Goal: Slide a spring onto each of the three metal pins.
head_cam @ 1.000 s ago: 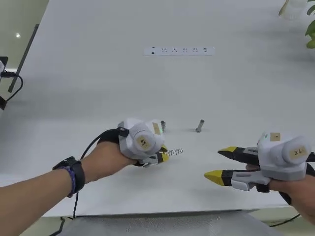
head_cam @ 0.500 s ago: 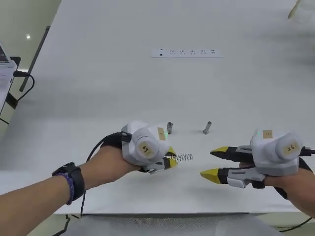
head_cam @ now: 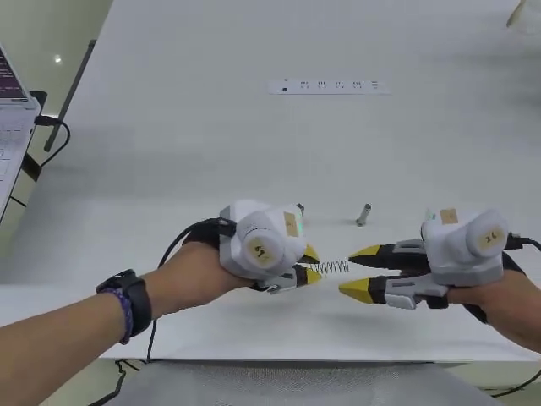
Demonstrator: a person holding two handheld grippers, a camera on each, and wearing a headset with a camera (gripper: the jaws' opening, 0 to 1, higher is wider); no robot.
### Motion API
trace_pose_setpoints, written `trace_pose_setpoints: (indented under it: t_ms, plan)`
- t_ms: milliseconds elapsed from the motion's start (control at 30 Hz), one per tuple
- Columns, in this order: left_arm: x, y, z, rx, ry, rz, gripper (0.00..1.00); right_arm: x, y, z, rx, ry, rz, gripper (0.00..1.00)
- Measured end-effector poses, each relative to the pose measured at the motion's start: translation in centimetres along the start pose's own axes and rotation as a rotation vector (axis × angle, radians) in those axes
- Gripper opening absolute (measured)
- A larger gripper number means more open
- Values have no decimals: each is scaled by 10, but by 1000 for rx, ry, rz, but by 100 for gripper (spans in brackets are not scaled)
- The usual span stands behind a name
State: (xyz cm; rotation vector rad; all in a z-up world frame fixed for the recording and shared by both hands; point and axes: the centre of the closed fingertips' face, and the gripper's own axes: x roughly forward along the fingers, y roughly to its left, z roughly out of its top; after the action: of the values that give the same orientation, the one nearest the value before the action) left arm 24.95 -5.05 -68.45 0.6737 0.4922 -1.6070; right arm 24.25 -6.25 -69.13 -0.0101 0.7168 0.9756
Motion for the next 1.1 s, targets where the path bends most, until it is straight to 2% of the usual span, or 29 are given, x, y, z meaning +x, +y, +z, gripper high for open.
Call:
trace_pose_setpoints:
  t_ms: [167,367,800,1100]
  plan:
    - [0,-3,4,13,-7,-12,2,2,7,5,-12,-19,34,20]
    - [0,-6,5,25,-8,-26,2,0,10,6,-12,-28,48,14]
    - [0,-9,8,33,-9,-48,2,-7,14,10,-24,-42,72,10]
    - [2,-10,12,30,-17,-64,2,-13,21,14,-55,-27,79,8]
